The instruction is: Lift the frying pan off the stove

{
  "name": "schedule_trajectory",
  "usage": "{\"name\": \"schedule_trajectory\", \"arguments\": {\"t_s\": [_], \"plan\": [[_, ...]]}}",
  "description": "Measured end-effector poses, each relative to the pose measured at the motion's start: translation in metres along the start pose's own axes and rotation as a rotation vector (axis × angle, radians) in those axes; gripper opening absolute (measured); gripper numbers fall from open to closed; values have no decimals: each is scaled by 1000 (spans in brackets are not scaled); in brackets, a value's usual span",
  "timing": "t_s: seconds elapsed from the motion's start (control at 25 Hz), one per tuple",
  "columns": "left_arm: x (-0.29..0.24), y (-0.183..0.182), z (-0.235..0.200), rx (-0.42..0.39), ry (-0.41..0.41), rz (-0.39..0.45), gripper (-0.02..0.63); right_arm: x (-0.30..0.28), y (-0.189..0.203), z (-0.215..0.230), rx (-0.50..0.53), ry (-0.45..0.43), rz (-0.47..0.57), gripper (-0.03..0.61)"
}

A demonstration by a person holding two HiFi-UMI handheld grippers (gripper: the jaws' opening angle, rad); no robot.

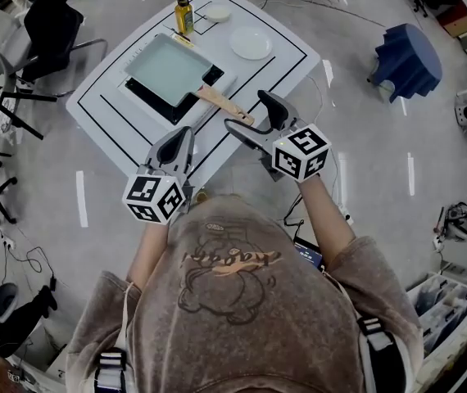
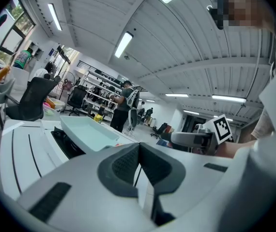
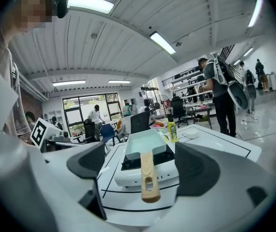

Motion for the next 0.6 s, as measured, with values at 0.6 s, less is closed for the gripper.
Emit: {"name": "schedule_trajectory", "arguments": {"t_s": [0.6], "plan": [[12, 5, -4, 19, -36, 9, 6, -72, 15, 11, 68, -6, -275, 419]]}}
Point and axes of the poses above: the fingertips, and each gripper's own axes: x backward along the fingers, z to its right, y out of its underside, the point moved 6 cm from there along x, backward along the fingers, and after that the axes turned 14 degrees about -x, right-handed, at the moved point
